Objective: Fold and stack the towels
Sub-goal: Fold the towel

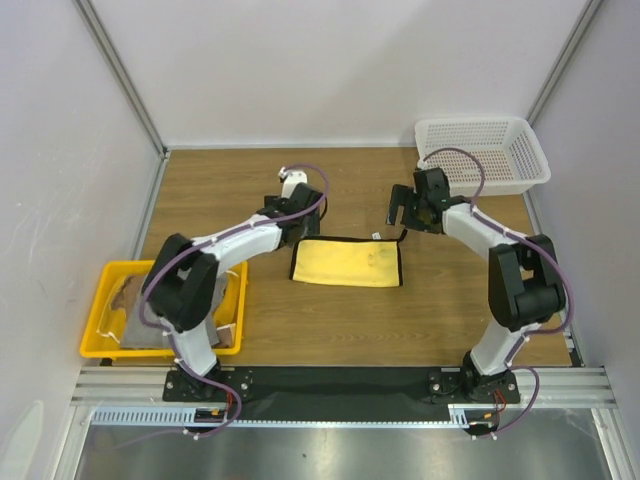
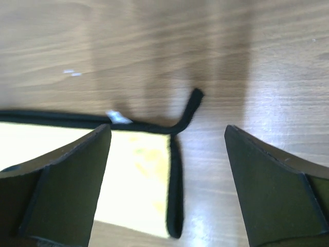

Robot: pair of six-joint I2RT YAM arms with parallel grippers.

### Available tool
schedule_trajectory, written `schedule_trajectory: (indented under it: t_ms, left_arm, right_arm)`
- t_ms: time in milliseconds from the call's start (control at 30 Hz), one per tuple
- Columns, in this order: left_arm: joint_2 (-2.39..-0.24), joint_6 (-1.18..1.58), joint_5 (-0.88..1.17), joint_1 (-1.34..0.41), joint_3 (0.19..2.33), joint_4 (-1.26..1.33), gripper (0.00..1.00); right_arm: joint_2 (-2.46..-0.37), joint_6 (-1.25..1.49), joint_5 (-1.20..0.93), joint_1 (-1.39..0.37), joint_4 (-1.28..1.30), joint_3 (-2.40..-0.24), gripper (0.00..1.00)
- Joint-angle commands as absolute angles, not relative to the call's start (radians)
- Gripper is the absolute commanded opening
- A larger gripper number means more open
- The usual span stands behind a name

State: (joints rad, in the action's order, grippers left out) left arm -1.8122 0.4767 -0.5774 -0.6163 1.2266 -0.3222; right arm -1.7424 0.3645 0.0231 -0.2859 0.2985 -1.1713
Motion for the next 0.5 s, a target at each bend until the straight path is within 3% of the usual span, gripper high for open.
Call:
schedule_trajectory:
  t_ms: [0,267,367,467]
  left_arm:
    - [-1.626,0.469,-0.485,-0.612,1.214,-0.308,0.91]
    - [-1.473,0.549,-0.215,-0.612,0.95,-0.186,0.86]
    - [-1.474,0.577,-0.18,-0.611,0.895,-0.164,0.79]
    - [-1.486,0.627,-0.17,-0.611,0.852,-0.149,0.75]
  right_arm:
    - [-1.612,0.386,-0.081,-0.282,0.327,-1.177,0.98]
    - [-1.437,0.529,-0.187,-0.282,0.282,-0.918,0.92]
    - [-1.394,0.552,-0.19,-0.282,0.265,-0.838,0.86]
    - [-1.364,0.568,-0.198,-0.282,0.268,-0.815,0.7]
